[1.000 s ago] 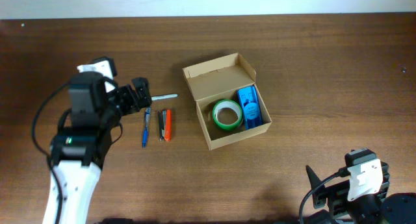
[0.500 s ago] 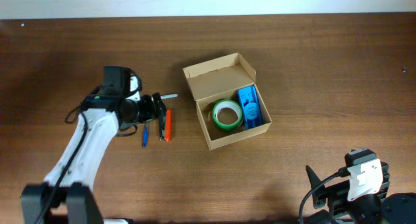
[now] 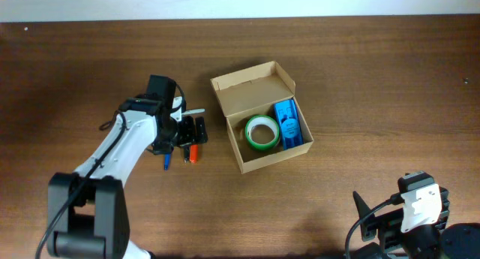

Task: Pack container
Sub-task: 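Grasp the red stapler with the left gripper and lift it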

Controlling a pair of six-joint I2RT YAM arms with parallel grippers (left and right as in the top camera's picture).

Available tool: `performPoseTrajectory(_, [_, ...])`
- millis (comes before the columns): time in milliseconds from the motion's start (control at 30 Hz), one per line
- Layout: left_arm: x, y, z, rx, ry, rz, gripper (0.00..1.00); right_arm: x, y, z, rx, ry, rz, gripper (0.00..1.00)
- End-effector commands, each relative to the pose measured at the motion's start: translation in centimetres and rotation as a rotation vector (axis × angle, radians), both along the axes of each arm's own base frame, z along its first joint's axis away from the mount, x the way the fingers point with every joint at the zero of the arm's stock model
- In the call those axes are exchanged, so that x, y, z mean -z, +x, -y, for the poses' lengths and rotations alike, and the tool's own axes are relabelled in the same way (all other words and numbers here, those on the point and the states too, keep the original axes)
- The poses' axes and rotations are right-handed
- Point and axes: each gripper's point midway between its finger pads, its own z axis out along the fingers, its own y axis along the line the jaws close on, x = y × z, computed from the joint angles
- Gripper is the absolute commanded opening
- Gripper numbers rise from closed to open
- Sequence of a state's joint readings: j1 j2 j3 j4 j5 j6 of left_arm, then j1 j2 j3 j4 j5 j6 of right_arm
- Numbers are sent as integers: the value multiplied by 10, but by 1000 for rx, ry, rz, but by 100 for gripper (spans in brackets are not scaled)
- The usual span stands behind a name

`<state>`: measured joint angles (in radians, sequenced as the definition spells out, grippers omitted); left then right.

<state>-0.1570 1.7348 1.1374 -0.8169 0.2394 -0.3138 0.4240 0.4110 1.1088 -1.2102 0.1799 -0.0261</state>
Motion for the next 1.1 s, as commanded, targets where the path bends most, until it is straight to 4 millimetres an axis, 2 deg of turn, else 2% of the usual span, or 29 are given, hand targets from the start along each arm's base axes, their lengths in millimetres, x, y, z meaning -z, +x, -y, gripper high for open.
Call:
performPoseTrajectory(0, [7, 1, 2, 19, 2, -24, 100, -1, 1, 4, 26, 1, 2, 99])
performPoseTrajectory(200, [25, -5, 6, 32, 14, -79, 100, -1, 1, 4, 26, 1, 3, 99])
performPoseTrajectory(767, [45, -14, 1, -17, 52, -162, 98, -1, 1, 4, 26, 1, 3, 99])
performPoseTrajectory(967, [45, -18, 1, -18, 55, -180, 56, -1, 1, 4, 26, 1, 3, 99])
performPoseTrajectory(1000, [45, -18, 0, -18, 56, -184, 43, -1, 1, 4, 26, 1, 3, 99])
performPoseTrajectory(1067, [45, -19, 0, -18, 56, -187, 33, -1, 1, 4, 26, 1, 3, 99])
